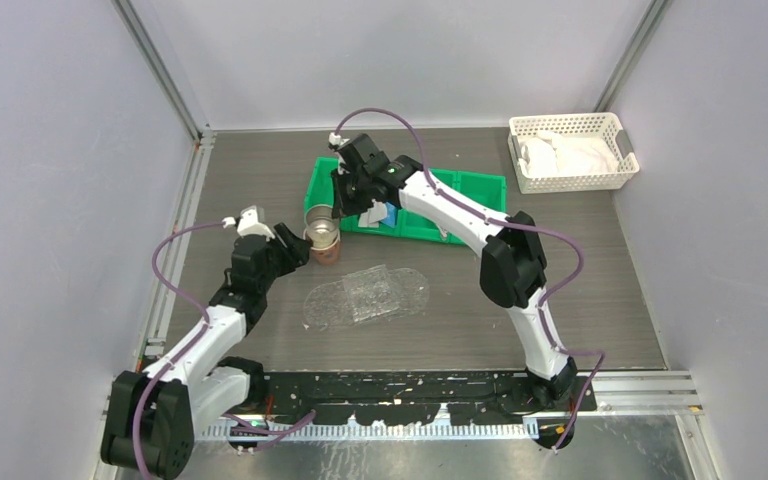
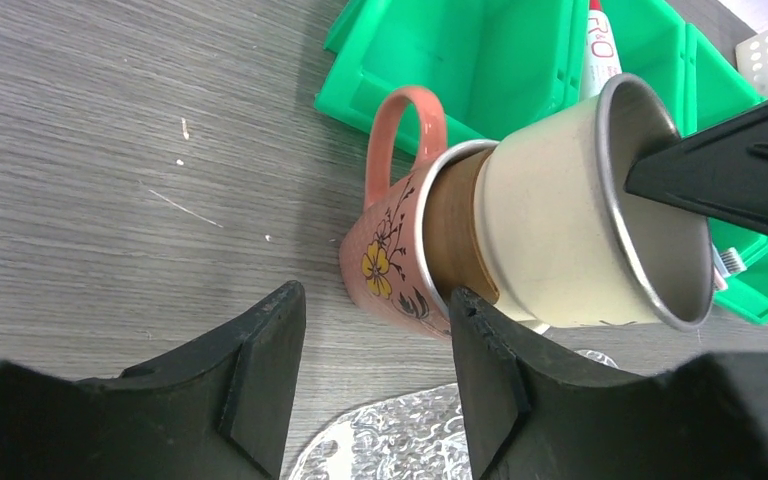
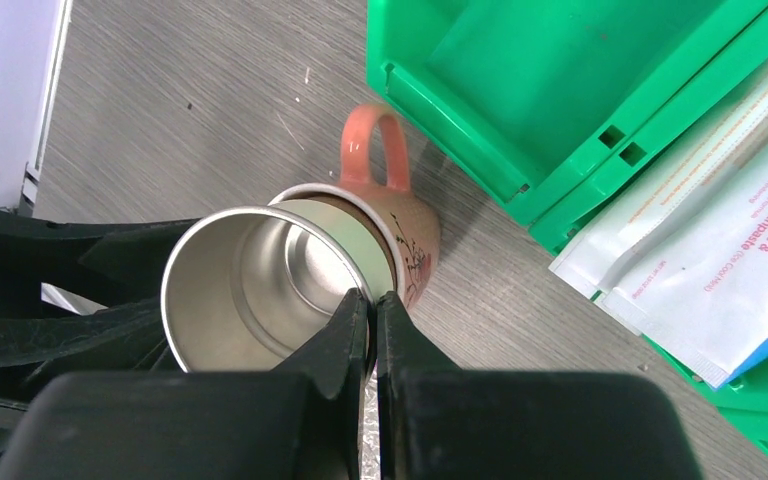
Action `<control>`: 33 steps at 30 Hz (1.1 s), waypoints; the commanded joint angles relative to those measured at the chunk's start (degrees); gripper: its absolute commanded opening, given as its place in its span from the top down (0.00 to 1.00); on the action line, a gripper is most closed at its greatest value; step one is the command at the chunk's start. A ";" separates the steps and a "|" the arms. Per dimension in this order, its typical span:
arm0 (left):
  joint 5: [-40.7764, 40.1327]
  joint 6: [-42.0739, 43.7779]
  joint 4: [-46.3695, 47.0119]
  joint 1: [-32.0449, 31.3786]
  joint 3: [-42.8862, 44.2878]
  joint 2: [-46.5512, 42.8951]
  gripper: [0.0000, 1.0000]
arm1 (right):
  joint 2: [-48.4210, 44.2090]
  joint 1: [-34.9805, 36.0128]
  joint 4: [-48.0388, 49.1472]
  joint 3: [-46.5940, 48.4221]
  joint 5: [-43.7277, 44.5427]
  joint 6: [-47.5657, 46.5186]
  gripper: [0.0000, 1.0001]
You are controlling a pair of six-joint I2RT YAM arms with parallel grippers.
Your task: Prepare toiletry sets of a toothbrush and toothpaste on the tray
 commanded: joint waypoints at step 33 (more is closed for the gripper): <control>4.14 2.59 -19.17 -0.56 17.41 9.19 0.51 | -48.95 -3.44 -3.10 -44.91 29.28 -1.88 0.99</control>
